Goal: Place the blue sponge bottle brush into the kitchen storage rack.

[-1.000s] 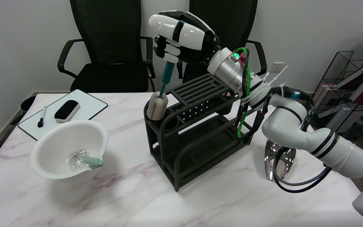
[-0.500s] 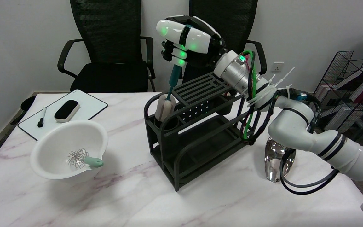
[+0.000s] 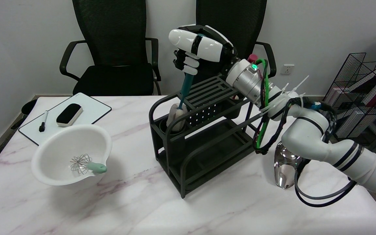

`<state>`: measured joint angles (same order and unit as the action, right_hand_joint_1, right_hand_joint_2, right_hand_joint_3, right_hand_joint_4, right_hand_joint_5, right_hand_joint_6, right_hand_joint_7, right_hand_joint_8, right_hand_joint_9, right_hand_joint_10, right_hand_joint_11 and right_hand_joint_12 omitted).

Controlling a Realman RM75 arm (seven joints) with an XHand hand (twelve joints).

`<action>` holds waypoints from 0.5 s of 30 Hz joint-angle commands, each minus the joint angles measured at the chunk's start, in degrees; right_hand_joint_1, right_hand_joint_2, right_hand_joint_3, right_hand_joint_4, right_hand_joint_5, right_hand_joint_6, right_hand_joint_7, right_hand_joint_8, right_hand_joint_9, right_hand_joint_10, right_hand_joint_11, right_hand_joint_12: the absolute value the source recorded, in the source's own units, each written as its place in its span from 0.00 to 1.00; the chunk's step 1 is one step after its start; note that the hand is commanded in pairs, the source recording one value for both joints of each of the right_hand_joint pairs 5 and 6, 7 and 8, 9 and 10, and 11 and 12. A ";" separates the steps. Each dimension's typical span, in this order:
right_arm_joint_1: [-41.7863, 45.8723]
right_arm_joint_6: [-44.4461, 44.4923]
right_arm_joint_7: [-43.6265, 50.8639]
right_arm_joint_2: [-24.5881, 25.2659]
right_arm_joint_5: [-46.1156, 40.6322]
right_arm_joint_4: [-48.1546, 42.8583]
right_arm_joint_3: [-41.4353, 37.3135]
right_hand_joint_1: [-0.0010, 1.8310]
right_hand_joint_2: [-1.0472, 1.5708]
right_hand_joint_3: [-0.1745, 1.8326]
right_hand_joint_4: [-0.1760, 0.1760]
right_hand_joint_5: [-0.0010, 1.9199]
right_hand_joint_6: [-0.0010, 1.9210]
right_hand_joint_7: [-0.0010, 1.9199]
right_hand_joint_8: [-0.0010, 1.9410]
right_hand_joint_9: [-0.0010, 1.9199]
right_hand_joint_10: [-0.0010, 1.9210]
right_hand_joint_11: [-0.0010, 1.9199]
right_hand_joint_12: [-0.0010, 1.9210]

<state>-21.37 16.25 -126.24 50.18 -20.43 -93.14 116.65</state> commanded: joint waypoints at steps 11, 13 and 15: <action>0.23 0.47 -0.13 1.83 -0.16 3.96 2.14 0.58 1.00 0.25 0.50 1.00 1.00 1.00 0.99 1.00 1.00 1.00 1.00; 0.03 0.87 -0.13 2.15 -0.16 4.24 2.17 0.58 1.00 0.24 0.50 1.00 1.00 1.00 0.99 1.00 1.00 1.00 1.00; -0.05 0.91 -0.13 2.42 -0.16 4.36 2.17 0.58 1.00 0.24 0.50 1.00 1.00 1.00 0.99 1.00 1.00 1.00 1.00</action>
<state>-20.70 16.41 -126.31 50.90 -20.50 -91.00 117.62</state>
